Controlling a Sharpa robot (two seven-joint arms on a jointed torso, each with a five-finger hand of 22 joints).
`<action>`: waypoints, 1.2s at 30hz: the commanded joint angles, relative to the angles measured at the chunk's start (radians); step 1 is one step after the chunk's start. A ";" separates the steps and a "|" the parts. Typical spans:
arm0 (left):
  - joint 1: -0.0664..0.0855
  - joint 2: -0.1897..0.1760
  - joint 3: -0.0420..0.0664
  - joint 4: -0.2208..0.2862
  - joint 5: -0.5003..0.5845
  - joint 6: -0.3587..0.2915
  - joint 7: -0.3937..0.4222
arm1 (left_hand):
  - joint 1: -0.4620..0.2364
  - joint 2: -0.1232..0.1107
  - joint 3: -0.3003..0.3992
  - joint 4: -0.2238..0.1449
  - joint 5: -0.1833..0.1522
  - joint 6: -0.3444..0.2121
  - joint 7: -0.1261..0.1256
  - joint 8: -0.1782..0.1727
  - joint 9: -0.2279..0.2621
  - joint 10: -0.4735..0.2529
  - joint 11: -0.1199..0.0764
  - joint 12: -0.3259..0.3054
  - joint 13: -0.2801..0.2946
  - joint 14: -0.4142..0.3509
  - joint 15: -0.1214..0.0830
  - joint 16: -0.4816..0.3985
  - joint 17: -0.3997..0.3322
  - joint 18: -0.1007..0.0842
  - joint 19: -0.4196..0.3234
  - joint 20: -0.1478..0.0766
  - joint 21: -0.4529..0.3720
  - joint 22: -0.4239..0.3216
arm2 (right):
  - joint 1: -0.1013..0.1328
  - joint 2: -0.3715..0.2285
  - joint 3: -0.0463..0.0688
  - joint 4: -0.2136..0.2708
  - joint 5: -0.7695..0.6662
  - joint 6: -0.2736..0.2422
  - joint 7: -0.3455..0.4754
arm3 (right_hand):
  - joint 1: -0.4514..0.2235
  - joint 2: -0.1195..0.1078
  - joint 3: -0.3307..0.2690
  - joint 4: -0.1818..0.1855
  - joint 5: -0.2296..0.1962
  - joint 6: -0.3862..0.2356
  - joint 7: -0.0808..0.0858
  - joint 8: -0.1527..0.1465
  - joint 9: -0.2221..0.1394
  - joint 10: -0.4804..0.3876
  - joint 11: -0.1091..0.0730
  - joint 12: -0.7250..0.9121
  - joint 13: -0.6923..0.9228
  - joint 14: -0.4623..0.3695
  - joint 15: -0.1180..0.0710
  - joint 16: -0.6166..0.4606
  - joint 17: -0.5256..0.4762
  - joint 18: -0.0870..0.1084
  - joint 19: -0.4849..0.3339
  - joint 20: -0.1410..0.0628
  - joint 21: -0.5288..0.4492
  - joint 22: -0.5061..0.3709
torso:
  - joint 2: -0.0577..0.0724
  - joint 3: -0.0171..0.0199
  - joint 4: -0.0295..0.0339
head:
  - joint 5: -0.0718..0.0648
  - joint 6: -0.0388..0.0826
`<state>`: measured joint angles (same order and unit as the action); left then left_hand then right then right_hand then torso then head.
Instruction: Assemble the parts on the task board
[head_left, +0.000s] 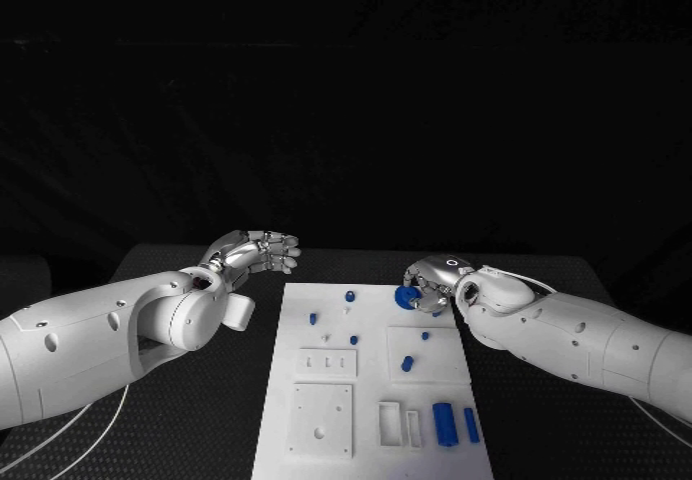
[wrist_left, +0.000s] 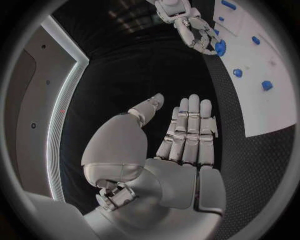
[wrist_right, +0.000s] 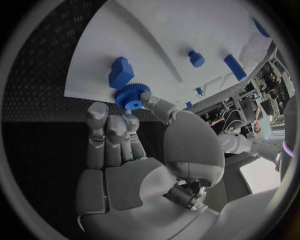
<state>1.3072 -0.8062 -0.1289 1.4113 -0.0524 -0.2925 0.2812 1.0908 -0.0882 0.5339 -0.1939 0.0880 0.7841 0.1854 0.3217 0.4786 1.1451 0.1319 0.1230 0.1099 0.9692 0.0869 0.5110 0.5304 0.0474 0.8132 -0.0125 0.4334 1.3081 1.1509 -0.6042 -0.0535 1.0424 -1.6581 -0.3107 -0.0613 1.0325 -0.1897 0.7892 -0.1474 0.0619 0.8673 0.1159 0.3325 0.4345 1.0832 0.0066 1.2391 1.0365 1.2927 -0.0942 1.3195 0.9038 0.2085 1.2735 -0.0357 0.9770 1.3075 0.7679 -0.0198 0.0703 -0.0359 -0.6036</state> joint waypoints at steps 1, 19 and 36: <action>0.002 0.001 0.001 0.003 -0.004 0.013 0.006 | -0.008 -0.001 0.003 0.001 0.001 0.001 0.006 -0.002 0.001 -0.001 0.005 -0.007 -0.001 0.005 0.000 -0.003 0.001 0.018 -0.006 -0.001 0.004 0.019 | -0.029 -0.001 -0.019 0.004 -0.036 0.105 -0.021 | 0.000 0.018 0.003 0.000 0.000 0.130 -0.006 0.010 0.007 0.002 -0.007 0.001 -0.002 0.000 -0.012 -0.005 0.002 0.053 -0.007 -0.002 0.007 0.021 | -0.001 -0.0006 0.0001 | -0.001 0.001; 0.002 -0.001 0.001 0.002 -0.004 0.011 0.007 | -0.007 -0.001 0.003 0.000 0.001 0.001 0.005 -0.002 0.002 -0.001 0.005 -0.008 -0.001 0.005 0.000 -0.005 0.003 0.018 -0.007 -0.001 0.005 0.019 | 0.006 -0.017 -0.007 0.139 -0.245 -0.056 -0.160 | 0.000 -0.011 0.042 0.003 -0.005 0.152 -0.016 0.015 0.011 0.017 -0.017 -0.005 -0.006 0.007 -0.021 -0.012 0.013 0.053 0.002 -0.005 0.023 0.019 | -0.001 -0.0009 -0.0025 | 0.001 0.012; 0.003 0.003 0.001 0.002 -0.004 0.009 0.006 | -0.007 -0.001 0.004 0.000 0.001 0.001 0.005 -0.003 0.002 -0.001 0.005 -0.008 -0.001 0.005 0.000 -0.006 0.004 0.018 -0.007 -0.001 0.005 0.019 | 0.009 0.069 -0.015 0.244 -0.434 -0.092 -0.233 | 0.021 -0.064 0.096 0.030 -0.010 0.160 -0.018 0.013 0.014 0.033 -0.019 -0.013 -0.010 0.013 -0.022 -0.021 0.019 0.053 0.009 -0.007 0.031 0.017 | 0.002 -0.0007 0.0015 | 0.004 0.033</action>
<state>1.3072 -0.8065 -0.1289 1.4107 -0.0526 -0.2927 0.2805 1.0908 -0.0882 0.5339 -0.1939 0.0880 0.7840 0.1854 0.3217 0.4792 1.1451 0.1319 0.1192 0.1099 0.9692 0.0868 0.5110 0.5333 0.0528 0.8132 -0.0124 0.4334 1.3075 1.1616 -0.5380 -0.0683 1.2880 -2.0205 -0.3913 -0.2597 1.0545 -0.2465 0.8820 -0.1160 0.0580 0.8856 0.0978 0.3450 0.4490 1.1084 -0.0107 1.2302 1.0273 1.3036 -0.1114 1.3024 0.9212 0.2170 1.2810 -0.0397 1.0034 1.3074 0.7677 -0.0200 0.0714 -0.0318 -0.5728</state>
